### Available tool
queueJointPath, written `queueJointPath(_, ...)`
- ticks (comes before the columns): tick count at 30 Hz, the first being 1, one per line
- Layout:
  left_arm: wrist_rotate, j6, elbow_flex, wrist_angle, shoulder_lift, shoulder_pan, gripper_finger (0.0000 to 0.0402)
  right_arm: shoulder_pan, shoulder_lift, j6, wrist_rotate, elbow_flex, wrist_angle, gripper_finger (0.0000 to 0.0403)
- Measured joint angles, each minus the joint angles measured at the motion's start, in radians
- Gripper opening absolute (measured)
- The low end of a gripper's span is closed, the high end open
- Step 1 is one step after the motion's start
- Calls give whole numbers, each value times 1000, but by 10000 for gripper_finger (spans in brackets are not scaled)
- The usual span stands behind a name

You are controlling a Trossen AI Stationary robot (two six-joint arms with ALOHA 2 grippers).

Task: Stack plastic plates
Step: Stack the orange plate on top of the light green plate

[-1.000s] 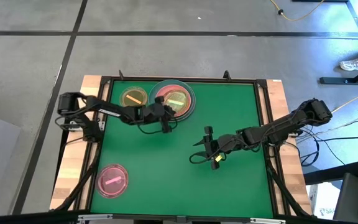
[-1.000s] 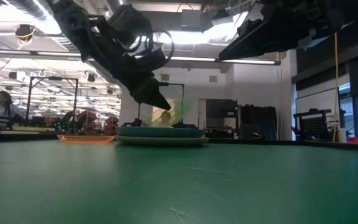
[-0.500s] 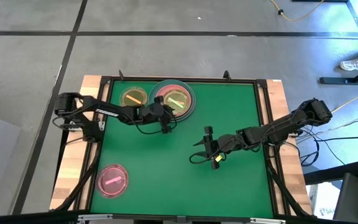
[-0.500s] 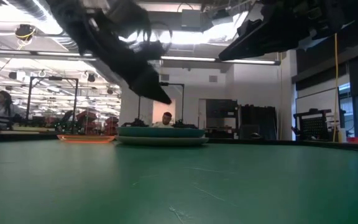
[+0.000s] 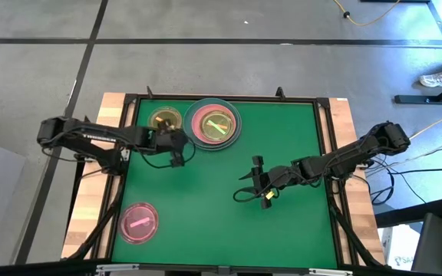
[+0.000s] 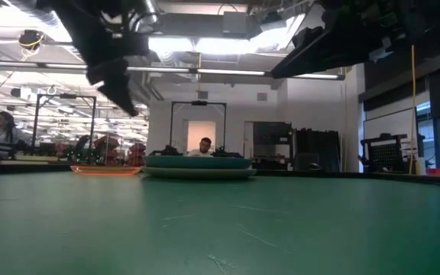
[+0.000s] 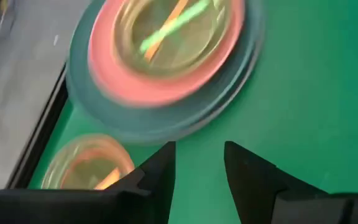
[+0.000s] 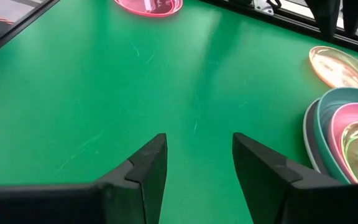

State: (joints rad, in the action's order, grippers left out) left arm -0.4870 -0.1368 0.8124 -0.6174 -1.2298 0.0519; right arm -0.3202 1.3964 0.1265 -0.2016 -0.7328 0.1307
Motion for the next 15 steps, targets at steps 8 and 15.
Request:
queueJointPath(8,8,-50,-10,-133,-37,123,124,0,0,0,0,0,2,172)
queueJointPath(15,56,49,-57,-93,-134,235,124,0,0,0,-29,0,6,172)
